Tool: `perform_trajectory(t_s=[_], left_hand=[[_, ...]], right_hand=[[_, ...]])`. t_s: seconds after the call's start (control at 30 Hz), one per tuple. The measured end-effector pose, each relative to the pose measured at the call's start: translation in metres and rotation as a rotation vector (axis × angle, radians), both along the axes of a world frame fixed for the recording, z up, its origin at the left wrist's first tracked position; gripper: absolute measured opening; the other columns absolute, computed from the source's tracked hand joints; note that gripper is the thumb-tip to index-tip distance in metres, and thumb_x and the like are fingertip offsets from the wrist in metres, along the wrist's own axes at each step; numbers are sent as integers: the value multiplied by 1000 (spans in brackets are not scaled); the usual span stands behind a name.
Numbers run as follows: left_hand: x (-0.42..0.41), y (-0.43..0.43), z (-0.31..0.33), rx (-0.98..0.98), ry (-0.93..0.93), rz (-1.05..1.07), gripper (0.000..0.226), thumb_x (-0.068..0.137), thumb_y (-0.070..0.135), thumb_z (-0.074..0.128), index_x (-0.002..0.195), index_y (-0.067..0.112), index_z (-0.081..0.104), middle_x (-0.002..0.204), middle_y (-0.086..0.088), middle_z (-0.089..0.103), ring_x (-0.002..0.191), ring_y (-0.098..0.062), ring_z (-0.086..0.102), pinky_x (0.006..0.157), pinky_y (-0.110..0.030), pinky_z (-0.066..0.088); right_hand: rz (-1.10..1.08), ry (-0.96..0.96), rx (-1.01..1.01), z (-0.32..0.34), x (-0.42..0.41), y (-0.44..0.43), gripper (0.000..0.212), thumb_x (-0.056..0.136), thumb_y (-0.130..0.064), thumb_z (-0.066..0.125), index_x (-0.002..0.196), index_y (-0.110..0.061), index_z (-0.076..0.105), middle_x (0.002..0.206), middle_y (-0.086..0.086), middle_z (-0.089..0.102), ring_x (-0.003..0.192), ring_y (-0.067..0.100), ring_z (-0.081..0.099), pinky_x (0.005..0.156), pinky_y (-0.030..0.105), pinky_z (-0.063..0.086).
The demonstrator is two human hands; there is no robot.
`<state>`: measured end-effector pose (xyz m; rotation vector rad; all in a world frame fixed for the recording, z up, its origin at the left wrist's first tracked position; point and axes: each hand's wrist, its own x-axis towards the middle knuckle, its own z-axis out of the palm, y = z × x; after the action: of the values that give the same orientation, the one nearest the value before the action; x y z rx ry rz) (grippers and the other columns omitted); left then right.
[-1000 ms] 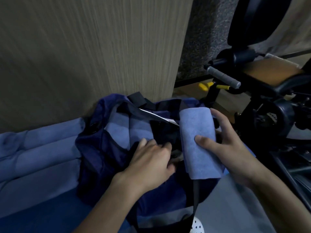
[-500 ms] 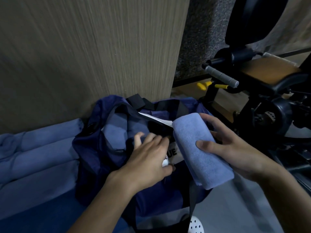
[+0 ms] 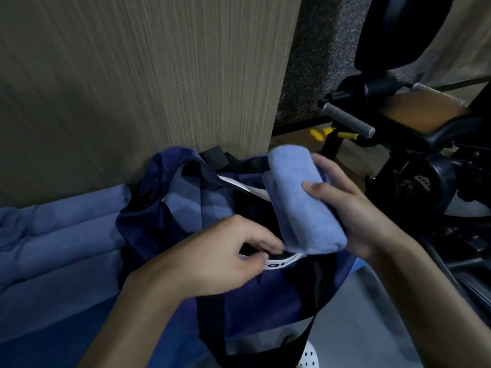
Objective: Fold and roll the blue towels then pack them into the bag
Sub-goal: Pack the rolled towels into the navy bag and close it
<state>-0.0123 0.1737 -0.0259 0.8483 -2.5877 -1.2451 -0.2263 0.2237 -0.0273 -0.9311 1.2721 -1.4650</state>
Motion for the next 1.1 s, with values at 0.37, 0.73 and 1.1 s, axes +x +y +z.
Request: perform_trajectory(t_s=[0.37, 0.73, 1.1], left_hand=[[-6, -28, -24, -650, -181, 254, 76, 93, 29, 57, 156, 31, 13, 164, 13, -8, 150, -6, 3, 119, -35, 13], [-9, -42, -34, -704, -119, 363, 82, 77, 22, 77, 147, 26, 36, 160, -2, -8, 142, -25, 24, 104, -53, 40], [-14, -58, -34, -853, -80, 356, 81, 80, 3, 68, 152, 12, 30, 163, 0, 4, 143, -25, 26, 111, -48, 35]], right_hand=[[250, 86, 195, -5, -6, 18, 61, 82, -15, 68, 128, -52, 52, 121, -5, 62, 99, 15, 69, 77, 28, 57], [420, 197, 253, -11, 4, 4, 58, 88, -11, 66, 129, -49, 53, 125, -14, 61, 111, 9, 64, 97, 36, 52], [427, 234, 382, -21, 8, -4, 58, 88, -14, 67, 133, -45, 49, 130, -8, 57, 111, 9, 63, 95, 30, 53]])
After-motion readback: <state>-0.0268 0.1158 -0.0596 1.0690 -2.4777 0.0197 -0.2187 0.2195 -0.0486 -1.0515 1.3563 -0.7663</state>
